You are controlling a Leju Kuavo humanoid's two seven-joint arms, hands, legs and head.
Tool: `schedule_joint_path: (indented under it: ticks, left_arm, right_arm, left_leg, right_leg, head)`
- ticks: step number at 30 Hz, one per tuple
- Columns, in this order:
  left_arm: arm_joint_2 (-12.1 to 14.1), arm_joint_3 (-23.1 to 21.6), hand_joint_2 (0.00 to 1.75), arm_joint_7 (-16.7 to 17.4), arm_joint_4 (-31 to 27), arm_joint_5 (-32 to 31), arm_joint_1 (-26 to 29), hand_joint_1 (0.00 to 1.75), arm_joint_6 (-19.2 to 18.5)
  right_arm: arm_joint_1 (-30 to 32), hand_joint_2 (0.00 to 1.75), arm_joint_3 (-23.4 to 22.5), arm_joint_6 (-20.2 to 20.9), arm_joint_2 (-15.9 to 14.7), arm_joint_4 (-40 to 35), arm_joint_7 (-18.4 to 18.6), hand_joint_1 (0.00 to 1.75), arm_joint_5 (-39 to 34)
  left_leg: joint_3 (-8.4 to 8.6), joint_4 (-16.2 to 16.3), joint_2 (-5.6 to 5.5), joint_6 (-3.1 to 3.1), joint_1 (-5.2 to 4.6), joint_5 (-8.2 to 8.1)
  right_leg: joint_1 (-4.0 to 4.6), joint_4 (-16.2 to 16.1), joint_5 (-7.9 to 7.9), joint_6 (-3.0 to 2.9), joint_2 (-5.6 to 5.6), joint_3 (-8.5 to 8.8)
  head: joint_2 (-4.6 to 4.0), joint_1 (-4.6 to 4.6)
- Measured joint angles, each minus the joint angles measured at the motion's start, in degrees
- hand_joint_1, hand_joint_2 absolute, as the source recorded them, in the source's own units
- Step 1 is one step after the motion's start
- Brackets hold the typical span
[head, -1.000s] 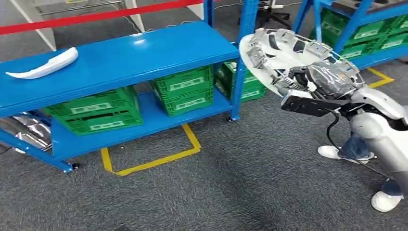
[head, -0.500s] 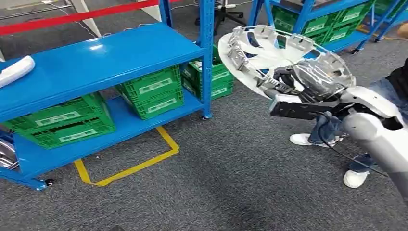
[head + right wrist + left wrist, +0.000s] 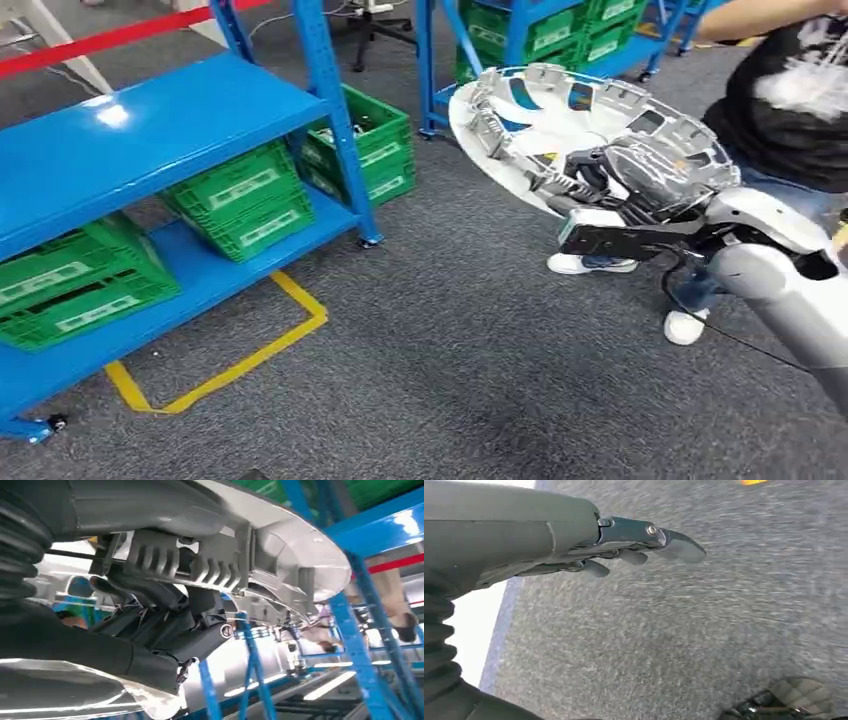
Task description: Take the parts from the cabinet and place them on the table.
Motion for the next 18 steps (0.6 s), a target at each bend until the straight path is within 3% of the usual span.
schedule_joint_path:
  ticks: [1, 2, 3, 4, 5, 7, 8, 9, 10, 13, 14, 15, 16, 18]
  left_arm:
    - [0.0, 0.0, 1.75, 0.0, 0.0, 0.0, 0.1, 0.00, 0.0]
    - [0.1, 0.0, 1.75, 0.0, 0.0, 0.0, 0.2, 0.00, 0.0]
    - [0.1, 0.0, 1.75, 0.0, 0.0, 0.0, 0.4, 0.00, -0.1]
    - [0.1, 0.0, 1.75, 0.0, 0.0, 0.0, 0.5, 0.00, -0.1]
    - [0.1, 0.0, 1.75, 0.0, 0.0, 0.0, 0.5, 0.00, -0.2]
    - [0.1, 0.0, 1.75, 0.0, 0.0, 0.0, 0.4, 0.00, -0.2]
    - [0.2, 0.0, 1.75, 0.0, 0.0, 0.0, 0.4, 0.00, -0.2]
    - [0.4, 0.0, 1.75, 0.0, 0.0, -0.1, 0.5, 0.00, -0.2]
    - [0.4, 0.0, 1.75, 0.2, 0.0, -0.3, 0.5, 0.00, -0.3]
    - [0.6, 0.0, 1.75, 0.6, 0.0, -0.4, 0.1, 0.00, -0.3]
    - [0.2, 0.0, 1.75, 0.6, 0.0, -0.5, 0.0, 0.00, -0.3]
    - [0.5, 0.0, 1.75, 0.6, 0.0, -0.5, -0.2, 0.00, -0.3]
    - [0.4, 0.0, 1.75, 0.6, 0.0, -0.5, -0.2, 0.00, -0.3]
    - [0.4, 0.0, 1.75, 0.6, 0.0, -0.5, 0.2, 0.00, -0.3]
  right_arm:
    - [0.0, 1.75, 0.3, 0.1, 0.0, -0.3, 0.1, 1.75, 0.3]
    - [0.0, 1.75, 0.6, 0.2, 0.0, -0.4, 0.1, 1.75, 0.4]
    - [0.0, 1.75, 1.1, 0.4, 0.2, -0.5, 0.3, 1.75, 0.7]
    - [0.0, 1.75, 1.5, 0.6, 0.4, -0.5, 0.6, 1.75, 0.9]
    - [-0.1, 1.75, 2.0, 0.7, 0.6, -0.5, 1.0, 1.75, 1.3]
    - [-0.5, 1.75, 3.0, 0.6, 1.2, -0.5, 1.4, 1.75, 1.7]
    - [-0.9, 1.75, 3.5, 0.6, 1.7, -0.4, 1.6, 1.75, 2.0]
    - [-1.4, 1.75, 3.9, 0.6, 2.3, -0.3, 1.7, 1.75, 2.2]
    - [-2.0, 1.75, 4.5, 0.6, 3.1, -0.1, 2.0, 1.75, 2.6]
    - [-3.0, 1.75, 5.8, 0.6, 4.3, 0.1, 2.4, 1.75, 3.0]
    - [-3.2, 1.75, 6.2, 0.6, 4.5, 0.2, 2.4, 1.75, 3.0]
    - [-3.6, 1.75, 6.6, 0.6, 4.7, 0.2, 2.4, 1.75, 3.1]
    - [-4.3, 1.75, 7.1, 0.6, 5.1, 0.3, 2.5, 1.75, 3.3]
    - [-4.5, 1.75, 7.9, 0.6, 5.9, 0.6, 2.6, 1.75, 3.5]
  left_leg:
    - [-1.70, 4.3, -1.57, -0.20, 0.19, -2.40]
    - [-3.73, 9.2, -2.31, -0.34, 0.22, -4.59]
    - [-5.51, 13.2, -2.58, -0.41, 0.19, -5.91]
    - [-6.48, 15.2, -2.71, -0.40, 0.19, -5.94]
    - [-6.26, 14.3, -2.80, -0.27, 0.19, -4.54]
    - [-3.14, 6.7, -3.46, 0.21, 0.21, 0.54]
    - [-0.97, 1.6, -5.31, 0.56, 0.24, 3.15]
    - [0.06, -0.6, -8.05, 1.03, 0.52, 2.94]
    - [0.39, -1.9, -7.87, 0.96, 0.55, 3.02]
    - [0.39, -2.3, -6.27, 1.21, 0.14, 2.87]
    - [0.56, -3.2, -5.19, 1.52, 0.94, 3.45]
    - [0.61, -3.4, -4.82, 1.68, 0.78, 3.66]
    - [0.48, -3.4, -4.18, 2.00, 0.76, 3.79]
    - [0.31, -3.3, -2.79, 2.00, 0.61, 3.78]
  right_leg:
    - [0.00, 0.0, 0.06, -0.18, 0.64, -0.06]
    - [0.01, 0.0, 0.12, -0.34, 1.41, -0.09]
    - [0.04, 0.0, 0.15, -0.41, 2.21, -0.10]
    - [0.06, 0.0, 0.17, -0.44, 3.06, -0.08]
    - [0.08, 0.0, 0.21, -0.47, 3.80, -0.05]
    - [0.11, 0.1, 0.32, -0.40, 5.29, -0.02]
    - [0.07, 0.1, 0.38, -0.30, 6.01, -0.06]
    - [0.05, 0.1, 0.58, 0.01, 6.57, -0.34]
    - [0.03, 0.4, 0.75, 0.27, 7.66, -0.82]
    - [-0.55, -0.2, 1.66, 1.66, 9.27, -1.55]
    - [-0.49, 0.2, 1.35, 1.74, 8.86, -2.08]
    - [0.04, 1.4, 0.11, 1.95, 5.38, -2.92]
    - [-0.04, 4.9, -2.18, 2.25, 3.13, -4.39]
    - [-0.14, 13.3, -5.92, 2.61, 1.64, -7.96]
  head:
    - [0.00, 0.00]
    - [0.00, -0.02]
    - [0.00, -0.02]
    - [0.00, -0.02]
    - [0.00, 0.00]
    - [0.00, 0.00]
    - [0.00, 0.00]
    - [0.00, 0.11]
    - [0.00, 0.07]
    - [0.00, -0.07]
    - [0.00, -0.09]
    - [0.00, 0.40]
    - [0.00, 1.20]
    - [0.00, 1.07]
